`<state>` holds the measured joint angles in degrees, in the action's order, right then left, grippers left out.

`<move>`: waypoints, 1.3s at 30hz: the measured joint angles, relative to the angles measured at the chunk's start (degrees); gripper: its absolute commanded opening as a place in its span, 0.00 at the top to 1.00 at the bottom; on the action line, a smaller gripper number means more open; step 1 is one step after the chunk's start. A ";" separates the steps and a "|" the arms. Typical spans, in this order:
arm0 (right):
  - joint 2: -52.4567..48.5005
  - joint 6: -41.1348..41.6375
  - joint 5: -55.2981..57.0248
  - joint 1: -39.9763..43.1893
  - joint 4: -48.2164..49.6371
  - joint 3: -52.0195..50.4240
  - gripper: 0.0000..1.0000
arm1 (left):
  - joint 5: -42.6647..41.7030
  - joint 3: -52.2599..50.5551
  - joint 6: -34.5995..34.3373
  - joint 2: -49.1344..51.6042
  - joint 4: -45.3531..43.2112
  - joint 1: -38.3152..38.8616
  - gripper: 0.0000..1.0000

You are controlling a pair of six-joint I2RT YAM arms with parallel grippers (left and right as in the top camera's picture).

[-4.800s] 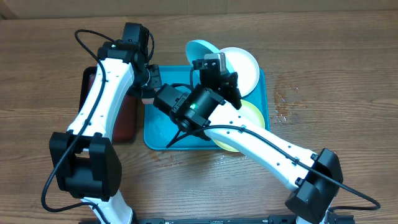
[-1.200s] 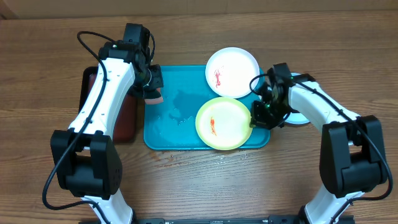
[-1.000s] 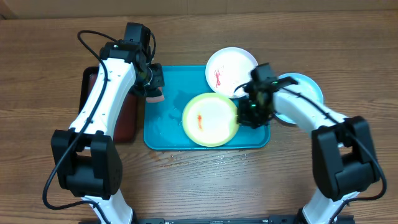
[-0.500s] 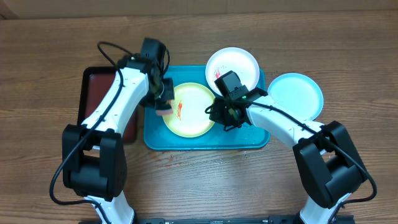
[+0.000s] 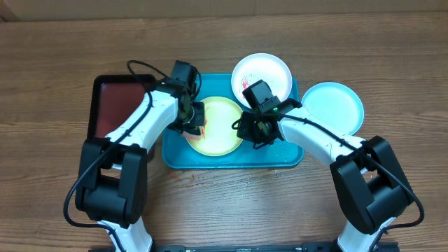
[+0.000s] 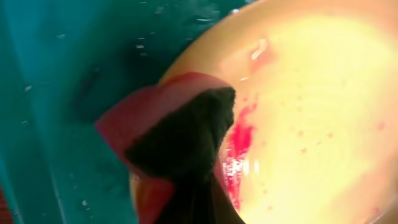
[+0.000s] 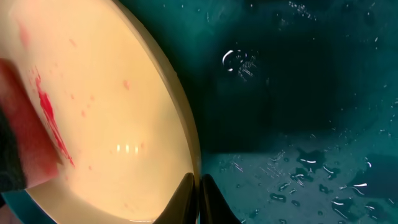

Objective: Clean dirty plates on tray and stack at the side
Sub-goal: 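Bring the sponge with the left gripper onto the yellow plate, then scrub the yellow plate with the sponge while the right gripper holds it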

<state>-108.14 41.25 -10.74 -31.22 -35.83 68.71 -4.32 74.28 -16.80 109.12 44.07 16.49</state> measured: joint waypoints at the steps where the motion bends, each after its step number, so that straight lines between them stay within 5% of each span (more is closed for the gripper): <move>1: 0.00 -0.20 -0.02 0.00 -0.13 0.00 0.96 | 0.00 0.00 0.70 0.00 -0.13 0.50 0.96; 18: 0.00 -1.86 -1.01 -0.07 -1.11 0.00 0.96 | -6.38 -0.11 8.92 0.00 -0.72 5.73 0.96; 22: 0.00 -2.12 -1.05 -0.07 -1.11 0.00 0.96 | -2.62 -0.22 9.68 0.00 -1.27 5.88 0.96; 33: 0.00 -2.97 -1.57 -0.85 -1.03 0.00 0.96 | 12.28 -3.87 -10.01 -0.13 0.15 6.05 0.96; 39: 0.00 -3.17 -0.74 -0.68 -1.55 -0.13 0.96 | 5.40 -4.57 -3.78 -0.35 -2.82 5.53 0.96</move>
<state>-108.14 38.09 -11.49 -31.90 -37.39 68.58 1.08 69.71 -20.58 108.77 41.25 22.02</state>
